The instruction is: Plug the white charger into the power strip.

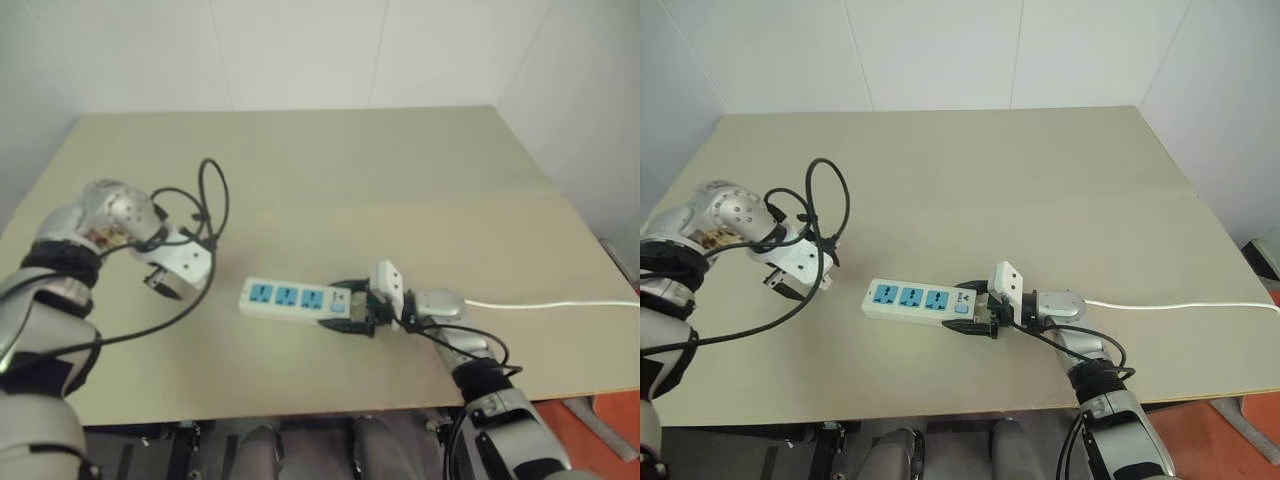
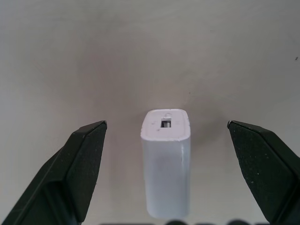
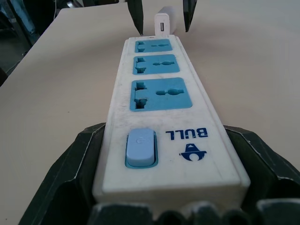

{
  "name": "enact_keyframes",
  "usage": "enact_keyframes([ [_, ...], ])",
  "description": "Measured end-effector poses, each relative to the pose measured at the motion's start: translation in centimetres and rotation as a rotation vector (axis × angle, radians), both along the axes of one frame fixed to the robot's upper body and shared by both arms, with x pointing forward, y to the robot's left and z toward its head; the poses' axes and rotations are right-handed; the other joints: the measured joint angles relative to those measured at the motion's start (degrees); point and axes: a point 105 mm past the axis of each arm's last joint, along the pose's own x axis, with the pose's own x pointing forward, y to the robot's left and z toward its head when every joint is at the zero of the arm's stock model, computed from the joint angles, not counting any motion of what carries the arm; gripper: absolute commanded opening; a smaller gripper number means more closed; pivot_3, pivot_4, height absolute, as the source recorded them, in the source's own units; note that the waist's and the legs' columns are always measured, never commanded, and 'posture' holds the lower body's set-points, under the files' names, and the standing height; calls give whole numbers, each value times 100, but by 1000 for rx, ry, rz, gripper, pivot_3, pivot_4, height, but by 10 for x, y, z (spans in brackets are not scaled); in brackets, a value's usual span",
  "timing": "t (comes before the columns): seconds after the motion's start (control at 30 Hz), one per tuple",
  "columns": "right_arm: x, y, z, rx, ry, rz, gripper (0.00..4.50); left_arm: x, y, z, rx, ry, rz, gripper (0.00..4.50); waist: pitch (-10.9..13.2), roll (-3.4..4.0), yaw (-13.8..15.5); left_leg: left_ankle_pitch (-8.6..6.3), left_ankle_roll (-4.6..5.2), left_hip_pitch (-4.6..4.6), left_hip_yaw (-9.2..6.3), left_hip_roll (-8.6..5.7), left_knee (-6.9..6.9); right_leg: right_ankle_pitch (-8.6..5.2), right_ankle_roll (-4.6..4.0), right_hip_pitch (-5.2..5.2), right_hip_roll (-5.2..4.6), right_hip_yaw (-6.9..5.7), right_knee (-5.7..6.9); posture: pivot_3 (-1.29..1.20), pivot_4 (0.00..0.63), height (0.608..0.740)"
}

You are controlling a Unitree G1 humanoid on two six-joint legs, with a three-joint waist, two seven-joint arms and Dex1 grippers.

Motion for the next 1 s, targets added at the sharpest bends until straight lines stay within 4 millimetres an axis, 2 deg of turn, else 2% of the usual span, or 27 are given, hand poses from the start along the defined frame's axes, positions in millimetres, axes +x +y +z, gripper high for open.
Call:
enact_keyframes([
  [0.23,1,0,0,5,3,-17,3419,1,-3,-4,13,2,-9,4500,0,0,1,0,0,1,0,-1,0,0,0,0,-1,0,2,0,150,740],
  [0.37,1,0,0,5,5,-25,3419,2,-3,-6,26,3,-6,3586,-1,1,7,0,0,10,1,-3,0,0,0,7,-2,1,5,0,150,740],
  [0.63,4,-2,0,6,7,-48,3419,1,-3,-9,29,21,-18,1050,-1,1,88,3,2,16,0,-3,4,0,0,10,-1,1,19,0,150,740],
  [0.83,4,-2,0,8,7,-52,3419,0,-4,-9,19,31,-18,1024,-1,1,92,3,3,14,0,-4,4,0,-1,10,-2,1,17,0,150,740],
  [1.0,4,-2,0,10,7,-52,3419,2,-23,-2,-92,33,-34,1024,0,1,90,3,2,7,-1,-3,5,1,-1,6,-1,0,14,0,150,740],
])
